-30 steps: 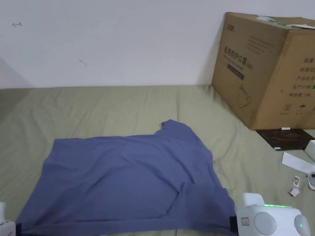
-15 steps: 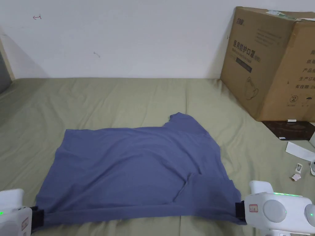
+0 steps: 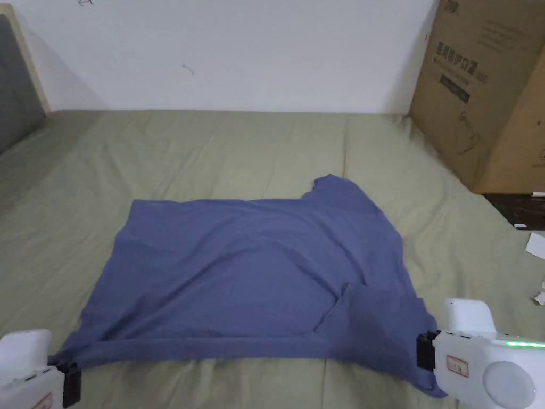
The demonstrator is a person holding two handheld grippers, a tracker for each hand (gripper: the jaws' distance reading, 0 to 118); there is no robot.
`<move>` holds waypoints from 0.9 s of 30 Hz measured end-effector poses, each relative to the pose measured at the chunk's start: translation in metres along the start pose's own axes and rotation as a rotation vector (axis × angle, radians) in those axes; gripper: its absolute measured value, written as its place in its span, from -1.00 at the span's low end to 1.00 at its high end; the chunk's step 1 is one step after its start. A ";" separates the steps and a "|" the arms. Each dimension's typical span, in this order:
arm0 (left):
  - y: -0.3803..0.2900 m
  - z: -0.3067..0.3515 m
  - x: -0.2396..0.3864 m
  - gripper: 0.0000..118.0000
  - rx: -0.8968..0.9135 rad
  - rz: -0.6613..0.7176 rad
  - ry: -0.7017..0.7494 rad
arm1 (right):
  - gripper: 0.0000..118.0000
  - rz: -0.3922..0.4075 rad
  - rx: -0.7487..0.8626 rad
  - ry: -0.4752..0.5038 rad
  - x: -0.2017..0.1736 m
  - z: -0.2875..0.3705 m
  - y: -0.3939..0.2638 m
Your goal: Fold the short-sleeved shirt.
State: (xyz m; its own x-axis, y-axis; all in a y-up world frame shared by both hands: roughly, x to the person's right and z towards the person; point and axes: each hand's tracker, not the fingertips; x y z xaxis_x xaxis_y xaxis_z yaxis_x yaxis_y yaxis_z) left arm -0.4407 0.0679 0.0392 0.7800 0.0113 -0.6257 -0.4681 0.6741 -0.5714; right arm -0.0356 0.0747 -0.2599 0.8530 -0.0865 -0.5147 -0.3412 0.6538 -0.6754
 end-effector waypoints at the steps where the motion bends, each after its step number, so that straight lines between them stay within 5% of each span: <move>1: -0.005 -0.003 0.000 -1.00 -0.019 0.017 -0.024 | -1.00 -0.010 0.006 -0.007 0.000 -0.003 -0.003; 5: -0.009 -0.011 -0.004 -0.96 -0.031 0.052 0.004 | -1.00 -0.003 -0.033 -0.025 0.003 -0.017 -0.008; 6: -0.007 -0.014 -0.006 -0.71 -0.037 0.052 0.018 | -1.00 -0.008 -0.044 -0.024 0.005 -0.020 -0.007; 8: 0.000 -0.022 -0.011 0.46 -0.039 0.047 0.040 | -1.00 -0.031 -0.056 -0.026 0.009 -0.024 -0.006; 9: 0.003 -0.027 -0.012 0.76 -0.043 0.048 0.044 | -1.00 -0.036 -0.061 -0.019 0.010 -0.026 -0.006; 10: 0.008 -0.033 -0.015 0.80 -0.045 0.050 0.053 | -1.00 -0.041 -0.065 -0.013 0.010 -0.027 -0.006; 15: 0.033 -0.064 -0.025 0.65 -0.021 0.061 0.074 | -1.00 -0.021 -0.092 -0.005 0.008 -0.033 -0.007; 16: 0.036 -0.071 -0.029 0.20 -0.032 0.080 0.071 | -1.00 -0.023 -0.097 -0.007 0.008 -0.035 -0.007; 18: 0.037 -0.078 -0.036 -1.00 -0.044 0.129 0.004 | -1.00 -0.035 -0.108 -0.010 0.009 -0.036 -0.007; 27: 0.033 -0.072 -0.028 -1.00 -0.047 0.089 -0.001 | -0.89 -0.038 -0.099 -0.009 0.018 -0.024 -0.002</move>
State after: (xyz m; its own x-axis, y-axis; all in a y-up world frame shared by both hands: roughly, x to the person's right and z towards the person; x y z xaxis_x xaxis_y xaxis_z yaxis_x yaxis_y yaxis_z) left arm -0.5077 0.0368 -0.0007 0.7348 0.0707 -0.6745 -0.5547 0.6350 -0.5377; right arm -0.0287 0.0540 -0.2805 0.8695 -0.1027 -0.4831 -0.3454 0.5728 -0.7434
